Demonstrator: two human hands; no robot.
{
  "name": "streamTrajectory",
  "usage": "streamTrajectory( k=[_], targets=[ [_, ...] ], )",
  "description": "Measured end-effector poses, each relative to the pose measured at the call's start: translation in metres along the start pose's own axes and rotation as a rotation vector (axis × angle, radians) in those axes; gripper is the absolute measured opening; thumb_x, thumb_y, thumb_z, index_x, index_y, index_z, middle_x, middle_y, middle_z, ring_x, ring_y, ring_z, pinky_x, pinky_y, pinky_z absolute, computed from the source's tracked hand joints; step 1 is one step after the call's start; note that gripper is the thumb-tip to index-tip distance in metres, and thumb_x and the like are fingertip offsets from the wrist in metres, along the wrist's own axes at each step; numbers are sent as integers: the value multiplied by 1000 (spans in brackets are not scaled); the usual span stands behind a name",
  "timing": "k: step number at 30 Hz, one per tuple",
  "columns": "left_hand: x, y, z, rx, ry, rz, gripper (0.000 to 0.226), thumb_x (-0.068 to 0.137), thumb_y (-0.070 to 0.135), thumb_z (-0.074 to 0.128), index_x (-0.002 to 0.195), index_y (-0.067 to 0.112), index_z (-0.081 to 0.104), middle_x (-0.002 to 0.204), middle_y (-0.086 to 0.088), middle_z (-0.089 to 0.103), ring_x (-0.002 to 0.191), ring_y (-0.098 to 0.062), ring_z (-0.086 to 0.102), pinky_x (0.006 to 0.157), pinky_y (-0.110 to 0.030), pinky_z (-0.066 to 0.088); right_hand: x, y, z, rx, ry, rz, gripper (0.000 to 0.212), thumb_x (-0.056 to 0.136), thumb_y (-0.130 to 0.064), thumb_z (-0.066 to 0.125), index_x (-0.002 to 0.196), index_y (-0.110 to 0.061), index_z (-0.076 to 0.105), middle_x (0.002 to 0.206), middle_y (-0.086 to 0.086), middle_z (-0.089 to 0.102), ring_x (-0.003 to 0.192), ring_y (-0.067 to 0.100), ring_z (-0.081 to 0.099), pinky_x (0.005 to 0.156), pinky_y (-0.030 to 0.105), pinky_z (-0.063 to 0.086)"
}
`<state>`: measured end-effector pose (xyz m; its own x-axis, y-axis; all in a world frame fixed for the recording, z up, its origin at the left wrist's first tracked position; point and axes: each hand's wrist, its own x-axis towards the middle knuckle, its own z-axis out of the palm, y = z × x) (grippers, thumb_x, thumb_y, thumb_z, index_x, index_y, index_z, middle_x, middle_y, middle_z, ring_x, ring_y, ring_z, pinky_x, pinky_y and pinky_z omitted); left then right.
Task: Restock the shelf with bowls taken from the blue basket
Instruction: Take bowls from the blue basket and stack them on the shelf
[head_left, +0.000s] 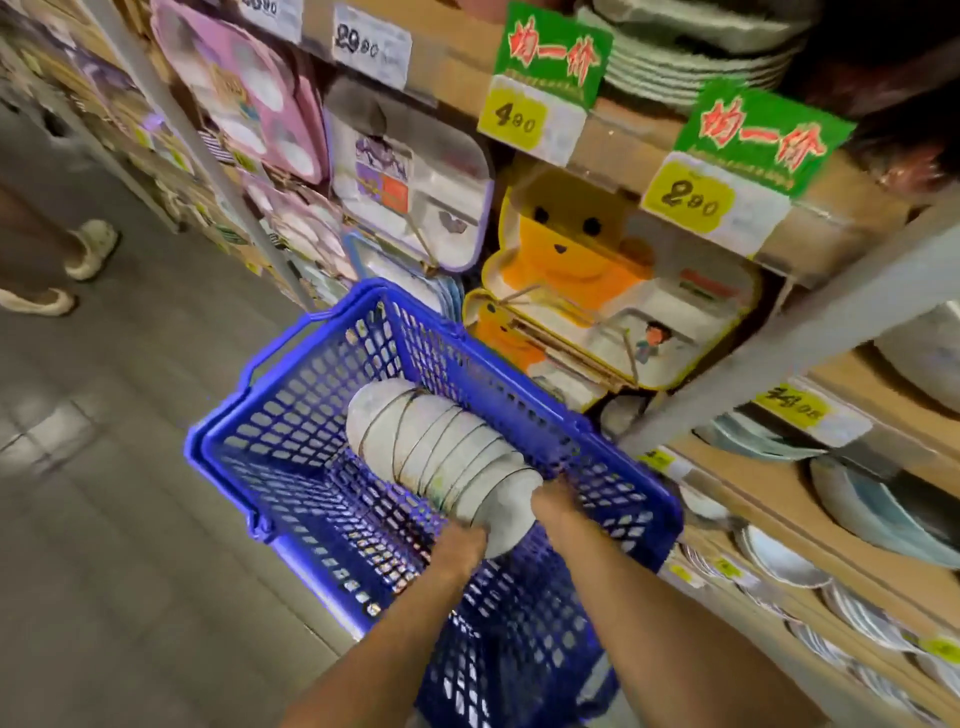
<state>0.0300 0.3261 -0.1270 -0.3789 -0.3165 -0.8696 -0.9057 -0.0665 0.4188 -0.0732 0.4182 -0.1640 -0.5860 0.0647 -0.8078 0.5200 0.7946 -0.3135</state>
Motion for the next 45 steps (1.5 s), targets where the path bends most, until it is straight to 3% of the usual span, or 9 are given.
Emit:
streamTrajectory(
  k=[4, 9, 25, 30, 34, 37, 39, 42, 45],
  targets=[
    [26, -8, 8, 0, -41, -49, 42, 95, 19, 52, 134, 2, 46, 118, -11, 55, 107, -28, 52, 85, -26, 37, 21, 7, 12, -50, 40, 48, 49, 97, -7, 40, 146, -5, 32, 143, 19, 46, 123, 34, 53, 93, 34, 46],
    [54, -19, 13, 83, -15, -105, 41, 99, 21, 44, 131, -6, 44, 129, -23, 54, 103, -31, 51, 84, -32, 41, 39, 11, 25, -63, 35, 40, 53, 96, -7, 42, 148, -12, 33, 141, 18, 49, 123, 34, 53, 92, 36, 47],
    [14, 17, -20, 323, -78, 77, 37, 103, 9, 32, 133, -9, 45, 134, -27, 52, 124, -39, 52, 102, -41, 46, -20, -2, -25, -274, 154, -24, 37, 103, -13, 32, 134, 0, 49, 137, 18, 48, 125, 32, 49, 98, 37, 42],
    [-21, 32, -37, 255, 44, 219, 38, 104, 13, 31, 134, -6, 46, 132, -25, 55, 121, -37, 53, 94, -33, 43, -60, -14, -48, -173, 148, -58, 32, 100, -12, 39, 124, 4, 52, 126, 18, 57, 117, 33, 56, 90, 36, 46],
    [-50, 43, -55, 37, 74, 446, 44, 104, 11, 31, 148, 8, 35, 143, -17, 48, 128, -35, 47, 104, -40, 38, -110, -27, -76, -73, 115, -122, 28, 97, -9, 41, 70, -13, 46, 77, 9, 57, 68, 24, 59, 53, 26, 45],
    [-78, 64, -72, -72, 52, 599, 48, 105, 18, 30, 153, 26, 29, 150, -7, 42, 133, -32, 41, 107, -44, 36, -155, -42, -101, 6, 76, -156, 24, 98, -7, 39, 80, -3, 53, 98, 27, 68, 77, 34, 65, 76, 41, 56],
    [-95, 83, -80, -153, 19, 714, 48, 104, 18, 31, 151, 32, 31, 151, -3, 40, 135, -29, 40, 108, -45, 38, -182, -50, -118, 68, 42, -182, 26, 99, -6, 37, 95, 9, 58, 93, 31, 69, 78, 34, 68, 89, 44, 53],
    [-127, 116, -89, -306, -48, 841, 49, 100, 13, 34, 143, 36, 43, 144, 2, 47, 129, -25, 46, 100, -45, 45, -223, -61, -143, 179, 69, -249, 24, 95, -3, 38, 95, 14, 54, 81, 30, 68, 48, 23, 65, 57, 35, 60],
    [-160, 143, -97, -416, -107, 932, 52, 97, 7, 34, 137, 35, 51, 140, -1, 49, 123, -26, 50, 96, -47, 48, -261, -68, -166, 199, 170, -311, 29, 94, -6, 39, 93, 19, 55, 72, 27, 70, 41, 22, 62, 48, 31, 56]
  ],
)
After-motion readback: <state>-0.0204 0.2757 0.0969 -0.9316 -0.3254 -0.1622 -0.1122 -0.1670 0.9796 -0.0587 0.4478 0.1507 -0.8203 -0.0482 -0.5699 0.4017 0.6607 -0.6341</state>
